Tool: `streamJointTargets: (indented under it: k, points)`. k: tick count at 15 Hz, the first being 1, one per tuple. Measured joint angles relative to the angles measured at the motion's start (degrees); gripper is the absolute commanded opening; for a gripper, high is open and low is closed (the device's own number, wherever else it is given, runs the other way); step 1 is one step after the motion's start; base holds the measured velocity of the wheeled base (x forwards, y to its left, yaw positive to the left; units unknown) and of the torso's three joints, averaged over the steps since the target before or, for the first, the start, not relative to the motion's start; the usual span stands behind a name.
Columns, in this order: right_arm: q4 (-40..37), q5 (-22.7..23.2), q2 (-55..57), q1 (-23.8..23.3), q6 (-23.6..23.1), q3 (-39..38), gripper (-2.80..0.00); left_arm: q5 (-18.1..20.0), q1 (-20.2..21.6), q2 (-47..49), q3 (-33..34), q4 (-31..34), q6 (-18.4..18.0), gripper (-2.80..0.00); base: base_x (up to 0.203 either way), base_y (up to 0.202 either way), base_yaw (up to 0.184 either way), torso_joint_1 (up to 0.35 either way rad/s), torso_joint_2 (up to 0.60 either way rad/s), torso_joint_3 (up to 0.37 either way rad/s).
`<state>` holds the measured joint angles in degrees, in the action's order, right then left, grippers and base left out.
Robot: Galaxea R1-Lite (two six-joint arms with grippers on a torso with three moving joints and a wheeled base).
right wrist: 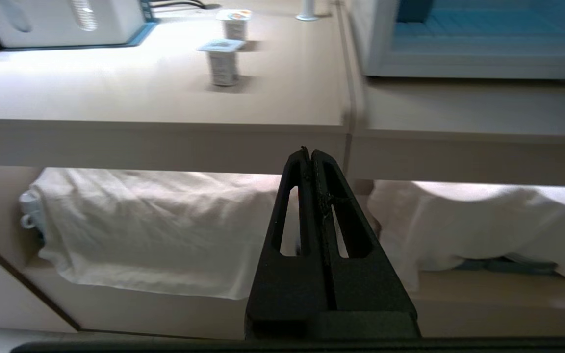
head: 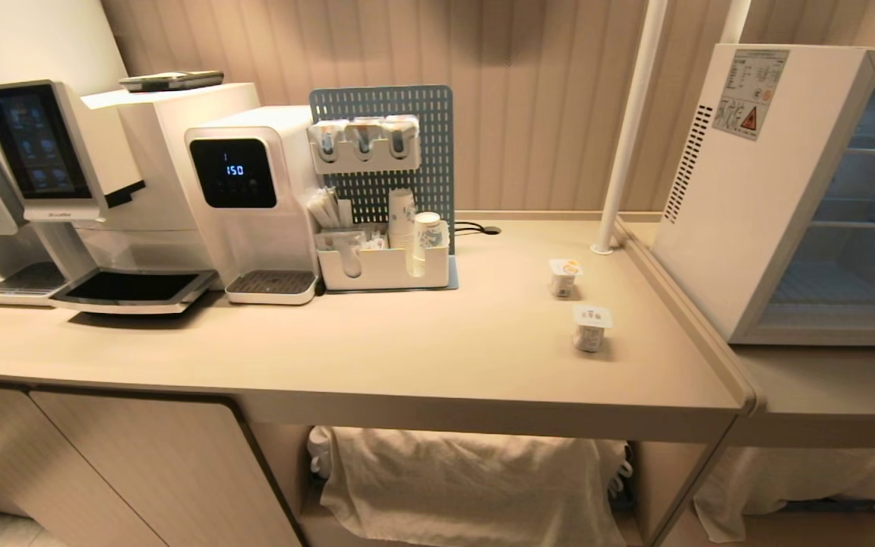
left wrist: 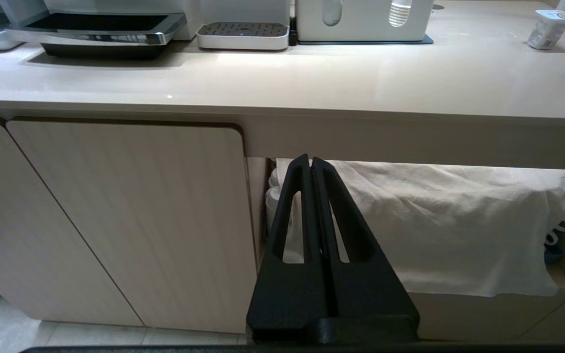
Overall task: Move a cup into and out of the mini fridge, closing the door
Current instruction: Close the freezer door
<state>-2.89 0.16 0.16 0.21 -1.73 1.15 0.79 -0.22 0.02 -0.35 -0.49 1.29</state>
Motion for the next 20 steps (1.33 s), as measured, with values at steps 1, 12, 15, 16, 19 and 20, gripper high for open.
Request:
streamJointTargets:
  k: [1, 12, 15, 16, 19, 20]
  points:
    - [-0.1, -0.02, 0.02, -0.03, -0.02, 0.0, -2.8, 0.03, -0.08, 0.0, 0.0, -0.02, 0.0, -2.8, 0.0, -0.194, 0.001, 0.003, 0.01, -0.002]
    - [-0.1, -0.01, 0.96, -0.08, 0.0, 0.0, -2.8, -0.04, -0.04, 0.0, 0.0, -0.02, -0.02, -2.8, 0.0, -0.193, 0.0, 0.003, 0.0, 0.002]
    - [-0.09, 0.0, 1.05, -0.03, 0.0, 0.0, -2.8, -0.04, -0.04, 0.0, 0.0, -0.02, 0.0, -2.8, 0.0, -0.196, -0.001, 0.005, 0.0, 0.002]
    - [-0.1, -0.02, 1.05, -0.05, 0.0, 0.0, -2.8, -0.02, -0.07, 0.0, 0.0, -0.02, 0.0, -2.8, 0.0, -0.191, 0.001, 0.002, 0.0, 0.002]
    - [-0.09, -0.01, 1.11, -0.05, 0.0, 0.0, -2.8, -0.06, -0.07, 0.0, 0.0, -0.03, 0.0, -2.8, 0.0, -0.197, -0.001, 0.006, 0.0, 0.002]
    - [-0.07, 0.0, 1.13, -0.05, 0.0, 0.0, -2.8, -0.08, -0.05, 0.0, 0.0, -0.04, 0.02, -2.8, 0.0, -0.193, -0.001, 0.002, 0.0, 0.007]
